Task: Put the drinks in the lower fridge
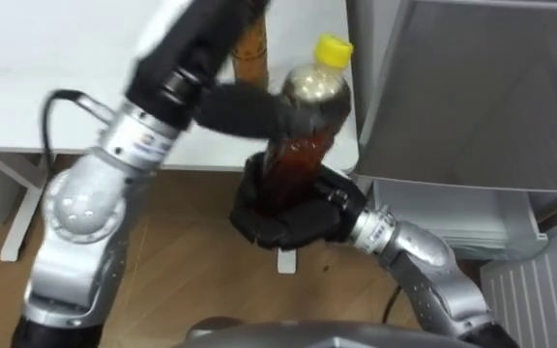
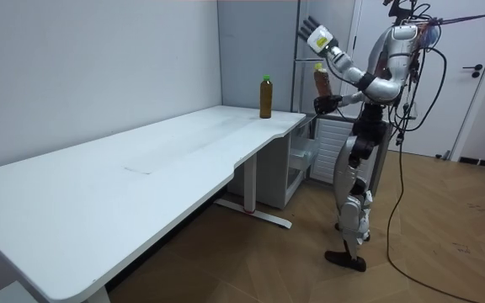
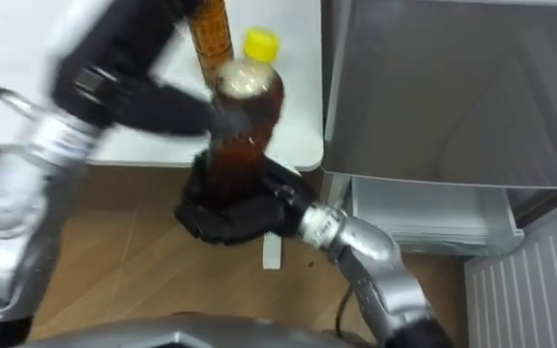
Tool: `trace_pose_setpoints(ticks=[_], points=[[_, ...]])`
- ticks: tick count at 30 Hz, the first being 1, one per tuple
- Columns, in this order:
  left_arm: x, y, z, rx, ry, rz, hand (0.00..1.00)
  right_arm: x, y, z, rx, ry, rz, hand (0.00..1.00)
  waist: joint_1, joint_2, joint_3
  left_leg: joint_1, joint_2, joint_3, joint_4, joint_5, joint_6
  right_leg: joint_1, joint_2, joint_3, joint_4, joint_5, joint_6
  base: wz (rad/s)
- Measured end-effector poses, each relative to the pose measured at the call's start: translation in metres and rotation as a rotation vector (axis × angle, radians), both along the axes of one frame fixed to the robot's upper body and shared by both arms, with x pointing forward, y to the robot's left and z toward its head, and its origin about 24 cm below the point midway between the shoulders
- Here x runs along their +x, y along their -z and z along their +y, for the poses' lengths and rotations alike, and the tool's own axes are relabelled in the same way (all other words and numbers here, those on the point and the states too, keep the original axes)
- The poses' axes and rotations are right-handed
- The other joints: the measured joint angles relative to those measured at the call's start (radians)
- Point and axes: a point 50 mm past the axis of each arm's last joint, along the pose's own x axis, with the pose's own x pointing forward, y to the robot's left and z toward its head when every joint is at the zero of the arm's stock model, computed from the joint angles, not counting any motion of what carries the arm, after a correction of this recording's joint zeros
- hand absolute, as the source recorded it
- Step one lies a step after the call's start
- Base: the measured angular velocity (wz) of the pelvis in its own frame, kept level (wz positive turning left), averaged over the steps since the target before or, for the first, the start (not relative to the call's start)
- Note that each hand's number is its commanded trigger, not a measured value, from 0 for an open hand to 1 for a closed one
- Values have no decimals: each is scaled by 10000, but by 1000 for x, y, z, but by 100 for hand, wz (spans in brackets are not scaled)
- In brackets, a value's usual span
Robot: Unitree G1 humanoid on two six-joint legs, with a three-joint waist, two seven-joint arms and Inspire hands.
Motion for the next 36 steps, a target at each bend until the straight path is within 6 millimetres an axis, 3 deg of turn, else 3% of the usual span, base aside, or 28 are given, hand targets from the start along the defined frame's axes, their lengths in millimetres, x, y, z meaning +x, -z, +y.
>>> trace_pose_setpoints(ticks=[2, 6, 17, 26, 32, 34, 36], points=[[-4, -6, 7, -654, -451, -555, 0, -9, 6, -6, -333, -57, 461, 100, 134, -16, -16, 17, 4, 22, -17, 4, -6, 4, 4, -1, -28, -5, 4, -5], [-3, -5, 9, -933, -705, -477, 0, -9, 5, -5, -263, -97, 432, 100, 237, -50, -58, 25, 3, 9, -23, 5, -8, 56, 6, -17, -112, -2, 1, 0], [-5, -8, 22, -1948, -2026, -806, 0, -9, 5, -5, -253, -119, 428, 100, 499, -44, -61, 314, -21, -128, -139, 13, -20, 400, -4, -152, -186, -11, 5, 2], [-10, -12, 44, -2055, -4322, -1640, 0, -8, 5, -12, -312, 173, 409, 100, 763, -31, -82, 395, -28, -166, -128, 15, -20, 543, 0, -185, -275, -6, 1, 0], [-6, 17, 79, -2794, -6720, -444, 0, -12, 10, -21, -499, 645, 863, 100, 954, 50, -86, 474, -52, -273, -226, 21, -31, 660, -7, -306, -380, -10, 5, 4], [-9, 33, 90, -3224, -7441, 358, 0, -14, 12, -24, -582, 788, 1107, 100, 1074, 60, -112, 476, -59, -273, -302, 35, -35, 655, -5, -306, -468, -6, 1, 0], [-11, 50, 99, -3230, -8156, 1112, 0, -15, 13, -22, -592, 811, 1304, 100, 1249, 65, -194, 524, -58, -255, -340, 43, -37, 653, -5, -285, -458, -7, 2, -5]])
